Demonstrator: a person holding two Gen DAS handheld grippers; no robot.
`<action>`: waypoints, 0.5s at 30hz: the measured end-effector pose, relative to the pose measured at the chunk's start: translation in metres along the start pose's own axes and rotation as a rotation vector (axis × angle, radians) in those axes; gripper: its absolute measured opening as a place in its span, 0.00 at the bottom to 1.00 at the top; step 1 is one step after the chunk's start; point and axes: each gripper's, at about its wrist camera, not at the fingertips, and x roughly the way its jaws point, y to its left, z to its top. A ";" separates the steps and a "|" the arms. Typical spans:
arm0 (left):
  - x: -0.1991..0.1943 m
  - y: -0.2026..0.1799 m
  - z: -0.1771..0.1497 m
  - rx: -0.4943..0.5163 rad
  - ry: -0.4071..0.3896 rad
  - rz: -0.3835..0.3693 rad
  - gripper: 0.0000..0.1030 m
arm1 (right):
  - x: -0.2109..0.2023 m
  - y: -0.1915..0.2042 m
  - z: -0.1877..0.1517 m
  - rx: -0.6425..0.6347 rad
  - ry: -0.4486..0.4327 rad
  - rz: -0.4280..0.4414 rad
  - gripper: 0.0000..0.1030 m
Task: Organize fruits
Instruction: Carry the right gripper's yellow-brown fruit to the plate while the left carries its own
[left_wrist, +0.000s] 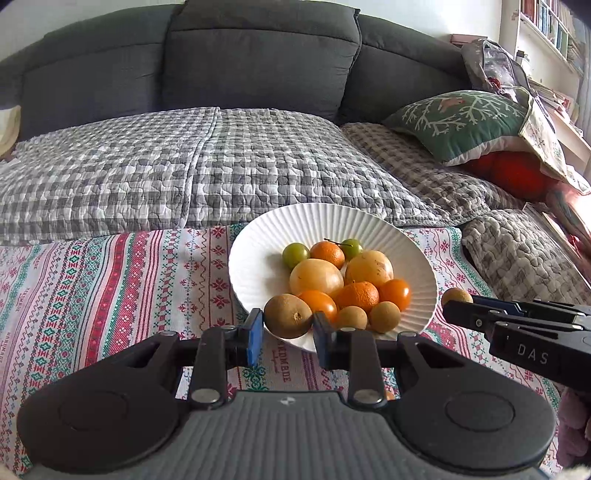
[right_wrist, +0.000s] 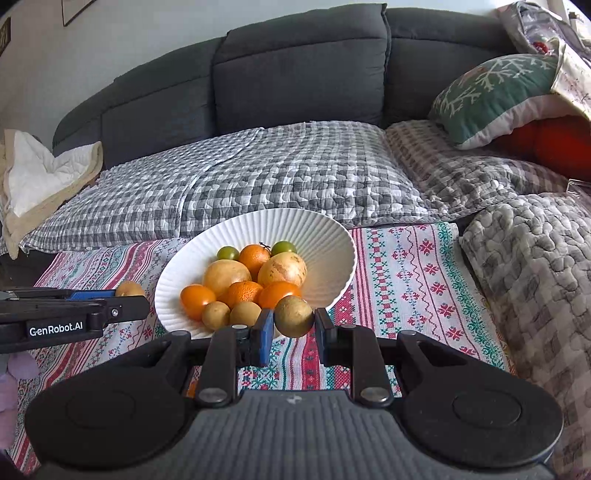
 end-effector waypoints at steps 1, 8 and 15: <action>0.005 0.003 0.004 -0.001 0.000 0.005 0.17 | 0.004 -0.003 0.002 0.009 -0.003 -0.001 0.21; 0.036 0.016 0.021 -0.013 0.002 -0.033 0.17 | 0.023 -0.009 0.012 0.010 -0.013 -0.006 0.21; 0.056 0.022 0.028 0.000 0.032 -0.049 0.17 | 0.035 -0.013 0.017 0.005 -0.012 -0.015 0.21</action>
